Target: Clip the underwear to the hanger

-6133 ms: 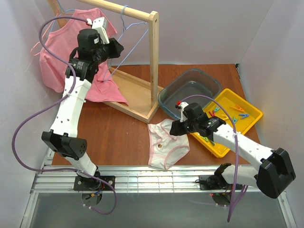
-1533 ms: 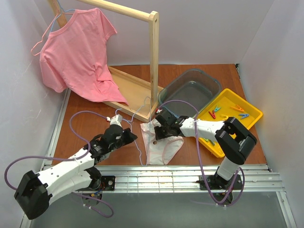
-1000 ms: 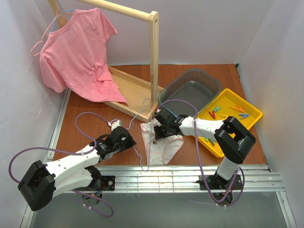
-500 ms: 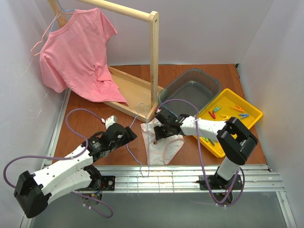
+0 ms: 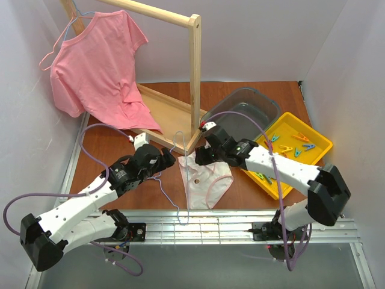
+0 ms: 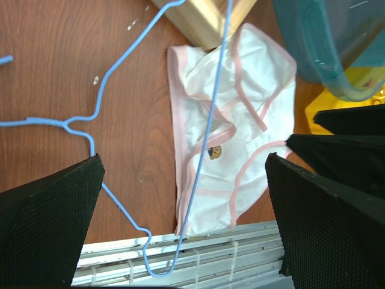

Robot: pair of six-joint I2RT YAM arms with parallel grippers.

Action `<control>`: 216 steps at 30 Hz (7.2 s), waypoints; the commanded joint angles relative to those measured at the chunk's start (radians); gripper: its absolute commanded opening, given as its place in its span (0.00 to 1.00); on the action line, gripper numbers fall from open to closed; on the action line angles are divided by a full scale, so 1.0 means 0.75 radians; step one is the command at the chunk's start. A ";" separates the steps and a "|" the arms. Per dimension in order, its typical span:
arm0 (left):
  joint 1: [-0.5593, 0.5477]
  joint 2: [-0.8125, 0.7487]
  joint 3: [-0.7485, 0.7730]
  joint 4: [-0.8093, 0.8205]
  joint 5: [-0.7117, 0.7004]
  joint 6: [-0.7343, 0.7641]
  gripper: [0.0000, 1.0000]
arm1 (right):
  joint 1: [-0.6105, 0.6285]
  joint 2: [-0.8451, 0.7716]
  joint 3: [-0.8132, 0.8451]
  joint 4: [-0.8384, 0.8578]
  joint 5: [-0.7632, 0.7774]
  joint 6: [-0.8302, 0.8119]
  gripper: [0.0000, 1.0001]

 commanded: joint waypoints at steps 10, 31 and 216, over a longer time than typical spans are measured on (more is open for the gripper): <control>-0.002 0.094 0.247 0.053 0.035 0.222 0.98 | -0.641 -0.539 -0.177 -0.231 0.202 -0.191 0.65; -0.002 0.245 0.266 0.139 0.109 0.338 0.98 | -1.143 -0.140 -0.300 0.110 0.003 -0.539 0.62; 0.060 0.137 0.153 0.512 1.136 0.230 0.00 | -0.439 -0.606 -0.039 0.072 -1.232 0.020 0.58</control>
